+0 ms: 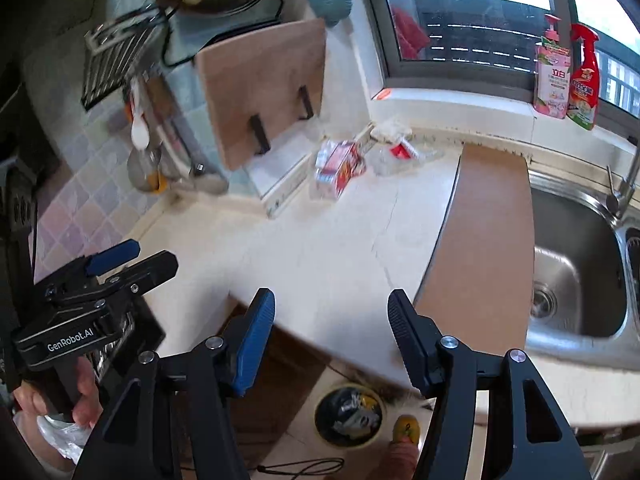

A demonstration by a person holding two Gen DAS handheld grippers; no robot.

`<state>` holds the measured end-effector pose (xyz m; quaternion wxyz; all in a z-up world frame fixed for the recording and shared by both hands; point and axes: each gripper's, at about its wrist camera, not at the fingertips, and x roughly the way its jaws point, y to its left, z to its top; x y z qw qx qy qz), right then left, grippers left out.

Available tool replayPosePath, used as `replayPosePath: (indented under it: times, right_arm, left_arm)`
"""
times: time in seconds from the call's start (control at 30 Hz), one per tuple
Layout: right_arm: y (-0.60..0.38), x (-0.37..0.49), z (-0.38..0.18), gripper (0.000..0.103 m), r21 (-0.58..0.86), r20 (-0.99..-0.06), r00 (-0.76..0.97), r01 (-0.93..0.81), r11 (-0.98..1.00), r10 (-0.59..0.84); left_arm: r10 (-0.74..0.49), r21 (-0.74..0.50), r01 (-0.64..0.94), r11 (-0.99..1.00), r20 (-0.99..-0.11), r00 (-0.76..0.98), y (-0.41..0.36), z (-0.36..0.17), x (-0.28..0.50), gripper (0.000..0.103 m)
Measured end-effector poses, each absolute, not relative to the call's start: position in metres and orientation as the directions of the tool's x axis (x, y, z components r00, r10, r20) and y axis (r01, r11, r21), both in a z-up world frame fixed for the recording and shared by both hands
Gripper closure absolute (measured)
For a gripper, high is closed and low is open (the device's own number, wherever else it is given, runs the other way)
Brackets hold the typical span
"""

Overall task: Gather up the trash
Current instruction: 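Raise both tools back up to the counter corner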

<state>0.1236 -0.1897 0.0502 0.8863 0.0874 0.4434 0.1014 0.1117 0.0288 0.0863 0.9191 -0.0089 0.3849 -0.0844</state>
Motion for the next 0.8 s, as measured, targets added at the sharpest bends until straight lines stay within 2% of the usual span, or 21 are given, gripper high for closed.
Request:
replayPosePath:
  times: [0.33, 0.57, 0.67, 0.8]
  right_arm:
    - [-0.263, 0.303, 0.017, 0.043, 0.379, -0.759, 0.536, -0.098, 0.92, 0.37]
    - [-0.298, 0.428, -0.04, 0.045, 0.438, -0.772, 0.479, -0.076, 0.896, 0.418]
    - [-0.313, 0.475, -0.076, 0.047, 0.475, -0.777, 0.444, -0.051, 0.878, 0.447]
    - [-0.325, 0.519, -0.12, 0.05, 0.509, -0.784, 0.406, -0.015, 0.861, 0.47]
  left_arm:
    - [-0.128, -0.059, 0.129, 0.99, -0.765, 0.631, -0.024, 0.062, 0.26, 0.022]
    - [-0.084, -0.031, 0.099, 0.995, -0.803, 0.59, -0.056, 0.027, 0.371, 0.022]
    - [-0.058, -0.006, 0.093, 0.996, -0.819, 0.571, -0.065, 0.003, 0.413, 0.026]
    - [-0.042, -0.004, 0.075, 0.997, -0.853, 0.521, -0.065, -0.033, 0.466, 0.036]
